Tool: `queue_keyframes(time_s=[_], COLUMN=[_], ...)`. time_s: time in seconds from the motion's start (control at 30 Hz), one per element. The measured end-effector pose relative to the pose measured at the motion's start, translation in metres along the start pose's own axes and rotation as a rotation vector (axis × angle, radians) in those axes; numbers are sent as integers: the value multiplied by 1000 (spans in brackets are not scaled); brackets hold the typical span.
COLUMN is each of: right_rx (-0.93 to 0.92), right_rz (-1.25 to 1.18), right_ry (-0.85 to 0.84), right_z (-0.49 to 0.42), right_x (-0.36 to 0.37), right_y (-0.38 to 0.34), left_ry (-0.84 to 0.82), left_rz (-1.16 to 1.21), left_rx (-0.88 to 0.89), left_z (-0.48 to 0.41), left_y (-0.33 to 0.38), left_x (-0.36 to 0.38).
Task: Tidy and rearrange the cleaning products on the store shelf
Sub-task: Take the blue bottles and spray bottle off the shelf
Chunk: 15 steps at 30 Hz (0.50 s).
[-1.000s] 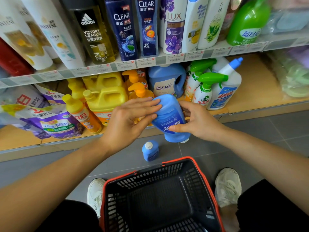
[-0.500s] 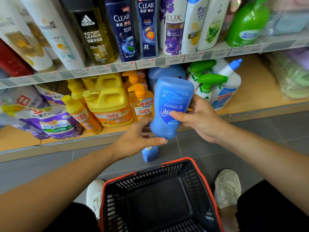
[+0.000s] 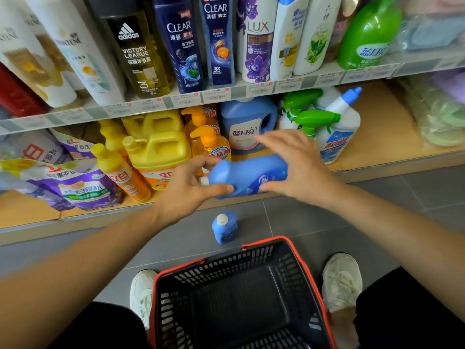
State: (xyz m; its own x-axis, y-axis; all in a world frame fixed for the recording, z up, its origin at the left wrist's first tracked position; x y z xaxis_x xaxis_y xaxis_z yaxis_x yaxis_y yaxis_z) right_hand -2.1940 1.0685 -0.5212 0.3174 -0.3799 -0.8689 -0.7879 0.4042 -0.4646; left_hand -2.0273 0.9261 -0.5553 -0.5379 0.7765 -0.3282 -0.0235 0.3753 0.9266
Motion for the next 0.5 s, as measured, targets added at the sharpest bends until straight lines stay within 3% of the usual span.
queue_keyframes(time_s=[0.07,0.17,0.23,0.37,0.5], right_rx=[-69,58,125,182,177], right_rz=[46,-170,-336,-511,-474], right_ry=[-160,-417,-485,-518,-375], right_z=[5,12,16,19,21], right_x=[21,48,57,66,66], right_y=[-8,0,8,13,14], left_ry=[-51,-63,-34,-18,89], left_rz=[-82,-70,19,60,-102], left_rx=[50,61,44,78,144], left_z=[1,4,5,4,0], left_y=[7,10,9,14,16], left_x=[8,17,15,13,6])
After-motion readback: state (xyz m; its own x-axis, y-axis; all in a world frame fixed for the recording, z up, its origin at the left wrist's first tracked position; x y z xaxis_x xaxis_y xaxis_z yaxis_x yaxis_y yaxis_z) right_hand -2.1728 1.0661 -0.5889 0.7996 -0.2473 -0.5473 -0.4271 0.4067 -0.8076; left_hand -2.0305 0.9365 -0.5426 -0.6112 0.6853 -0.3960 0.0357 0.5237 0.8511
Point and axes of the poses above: each hand's wrist, its own z-axis away from the middle knuckle, its own x-axis out of the palm, y = z × x, the point moved 7 cm from there along -z, towards the middle knuckle, and after that the axes turned 14 degrees about x, right-handed, at the moved point
